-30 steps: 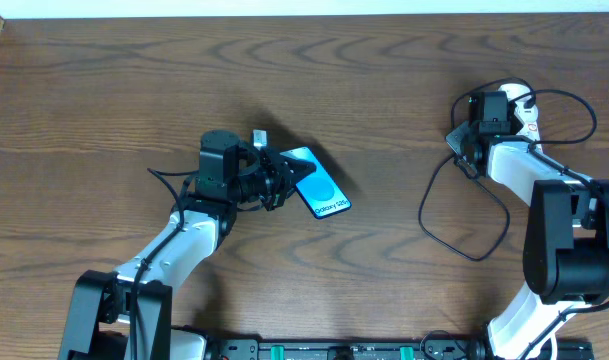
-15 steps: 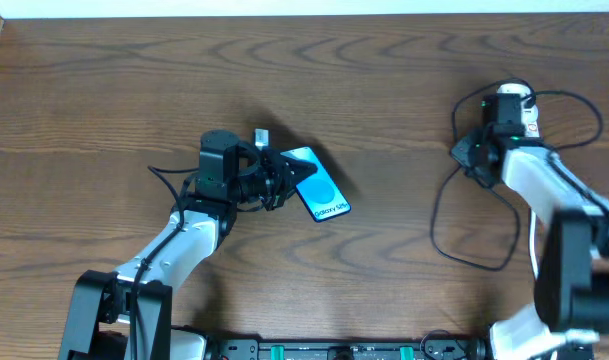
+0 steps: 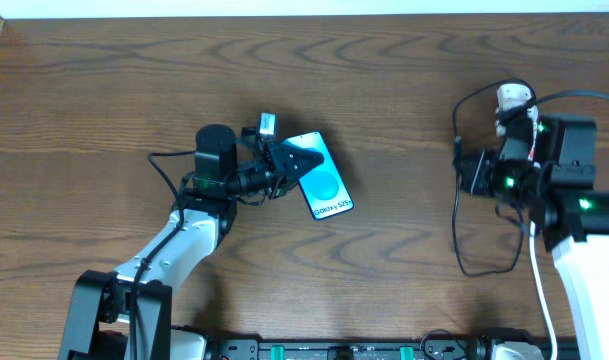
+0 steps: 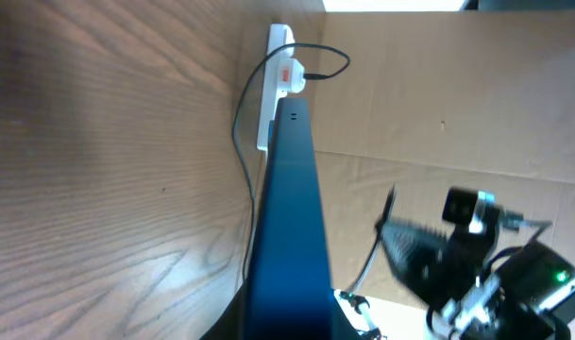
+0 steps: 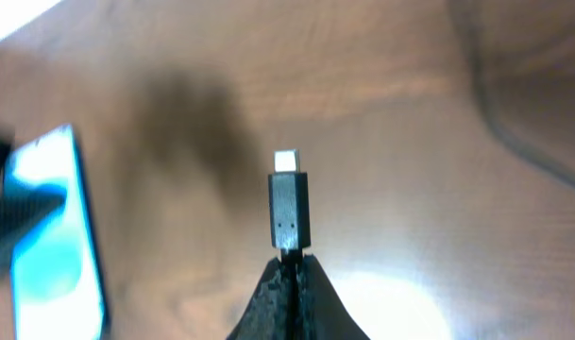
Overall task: Plug charger to phone and switch on socket
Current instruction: 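Move the right gripper to the black cable and grasp the USB-C plug, then carry the USB-C plug with the right gripper to the phone's bottom port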
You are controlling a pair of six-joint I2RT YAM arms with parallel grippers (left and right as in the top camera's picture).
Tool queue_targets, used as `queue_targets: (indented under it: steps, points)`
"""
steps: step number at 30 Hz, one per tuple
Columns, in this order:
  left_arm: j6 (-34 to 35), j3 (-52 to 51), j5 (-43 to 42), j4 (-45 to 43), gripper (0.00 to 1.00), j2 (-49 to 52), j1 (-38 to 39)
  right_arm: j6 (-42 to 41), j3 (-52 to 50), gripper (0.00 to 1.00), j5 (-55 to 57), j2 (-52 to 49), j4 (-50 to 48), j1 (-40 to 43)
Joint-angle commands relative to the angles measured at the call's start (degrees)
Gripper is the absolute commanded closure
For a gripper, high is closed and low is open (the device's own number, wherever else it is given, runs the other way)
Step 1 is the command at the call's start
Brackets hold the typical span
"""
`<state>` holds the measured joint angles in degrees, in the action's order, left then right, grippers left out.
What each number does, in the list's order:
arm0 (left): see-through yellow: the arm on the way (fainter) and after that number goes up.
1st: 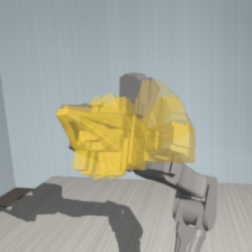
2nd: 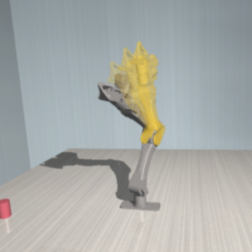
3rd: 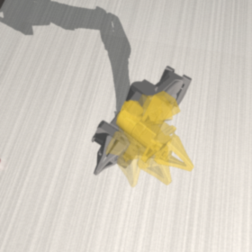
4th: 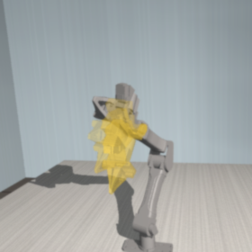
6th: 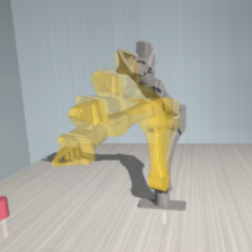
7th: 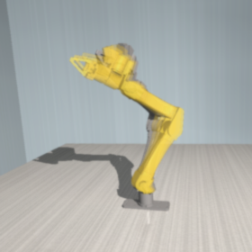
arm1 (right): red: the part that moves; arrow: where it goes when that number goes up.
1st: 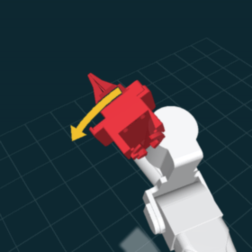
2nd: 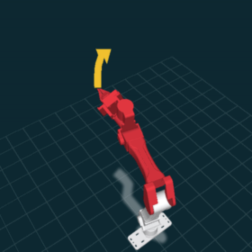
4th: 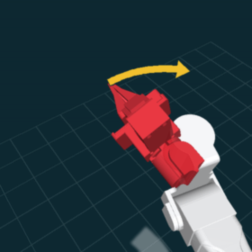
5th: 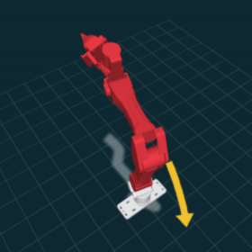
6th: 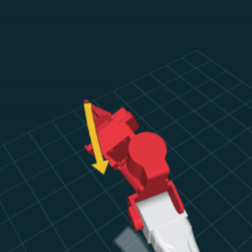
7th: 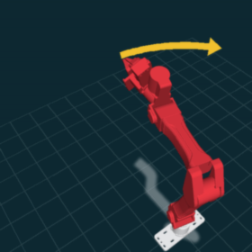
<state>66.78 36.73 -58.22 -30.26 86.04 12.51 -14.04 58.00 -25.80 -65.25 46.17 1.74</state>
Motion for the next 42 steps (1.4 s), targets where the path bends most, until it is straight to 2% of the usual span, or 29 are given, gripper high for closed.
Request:
queue_targets:
  steps: [1,7,13,17,23,30,36,42]
  points:
    - [-3.19,4.7,-2.05,-0.76,0.93,-0.17,-0.24,9.7,0.07,0.99,-6.82,3.21,6.51,-0.83]
    - [-4.22,10.01,-2.75,-2.6,0.93,2.29,-0.22,17.86,0.02,0.99,-13.6,5.18,14.53,-3.98]
    - [-3.63,12.66,-4.87,-10.25,0.93,8.2,1.03,18.67,-0.74,0.99,-14.49,5.42,17.33,-9.25]
    - [0.85,12.68,-4.2,-11.67,0.93,10.23,2.95,15.91,-2.47,0.99,-13.07,5.42,15.93,-13.68]
    - [1.75,12.68,1.31,-13.7,0.93,10.58,4.96,3.91,-6.1,0.99,-2.91,5.4,4.35,-22.08]
    - [6.03,12.68,1.95,-19.98,0.93,10.58,5.11,-4.24,-8.26,0.99,0.35,5.01,-6.08,-29.18]
    - [6.05,12.68,1.73,-20.0,0.93,10.58,5.09,-6.78,-8.28,0.99,8.52,4.39,-6.62,-32.79]
    - [5.92,12.68,1.66,-20.0,0.93,10.58,5.09,-6.78,-8.28,0.99,9.4,4.39,-7.69,-32.85]
